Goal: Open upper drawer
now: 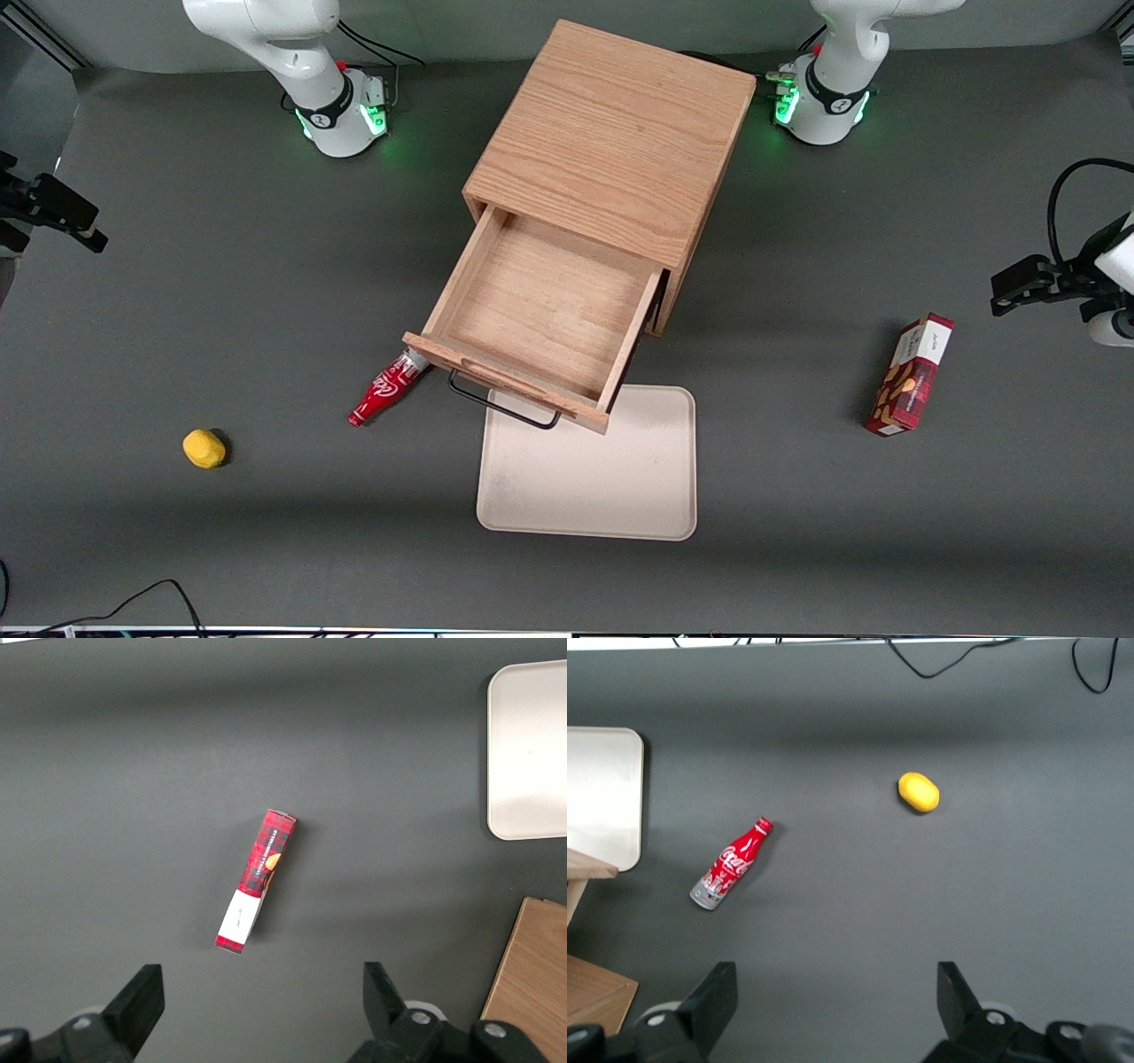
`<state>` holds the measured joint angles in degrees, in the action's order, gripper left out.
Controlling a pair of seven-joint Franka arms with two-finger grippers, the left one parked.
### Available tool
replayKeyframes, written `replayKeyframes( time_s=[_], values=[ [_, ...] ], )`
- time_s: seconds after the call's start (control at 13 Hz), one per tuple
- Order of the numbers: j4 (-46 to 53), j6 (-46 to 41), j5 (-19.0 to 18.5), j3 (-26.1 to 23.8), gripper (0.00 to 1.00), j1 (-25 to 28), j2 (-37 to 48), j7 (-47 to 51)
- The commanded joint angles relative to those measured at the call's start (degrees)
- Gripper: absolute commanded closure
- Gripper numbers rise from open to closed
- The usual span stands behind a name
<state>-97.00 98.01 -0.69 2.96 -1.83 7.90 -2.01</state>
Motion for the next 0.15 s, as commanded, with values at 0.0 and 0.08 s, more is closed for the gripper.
replayKeyframes(
  time_s=[0.0,0.08],
  values=[
    [3.8,-2.1,0.3,0.6,0.00,1.3,-3.0,0.3],
    [3.9,-2.2,0.2,0.6,0.00,1.5,-3.2,0.3]
  ],
)
